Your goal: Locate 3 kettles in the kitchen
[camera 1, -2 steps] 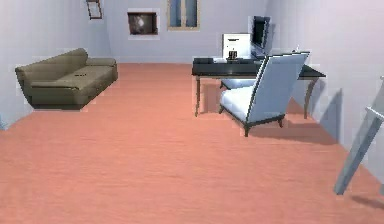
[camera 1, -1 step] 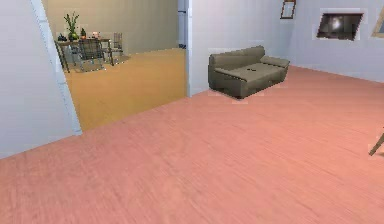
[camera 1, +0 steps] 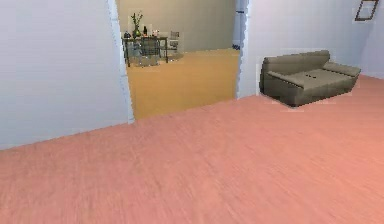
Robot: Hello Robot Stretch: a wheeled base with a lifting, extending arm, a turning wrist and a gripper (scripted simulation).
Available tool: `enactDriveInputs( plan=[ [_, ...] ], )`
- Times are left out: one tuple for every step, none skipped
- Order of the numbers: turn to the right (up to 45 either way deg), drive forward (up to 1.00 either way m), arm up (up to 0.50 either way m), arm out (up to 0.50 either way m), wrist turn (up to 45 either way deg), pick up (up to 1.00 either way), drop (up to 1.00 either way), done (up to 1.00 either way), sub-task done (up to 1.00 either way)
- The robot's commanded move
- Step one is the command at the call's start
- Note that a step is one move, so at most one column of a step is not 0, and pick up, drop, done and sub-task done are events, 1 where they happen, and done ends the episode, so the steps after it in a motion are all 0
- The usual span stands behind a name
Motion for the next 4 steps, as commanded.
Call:
enactDriveInputs(
  plan=[
    [0.0,1.0,0.0,0.0,0.0,0.0,0.0,0.0,0.0],
    [-3.0,0.0,0.0,0.0,0.0,0.0,0.0,0.0,0.0],
    [0.0,1.0,0.0,0.0,0.0,0.0,0.0,0.0,0.0],
    [0.0,0.55,0.0,0.0,0.0,0.0,0.0,0.0,0.0]
  ],
)
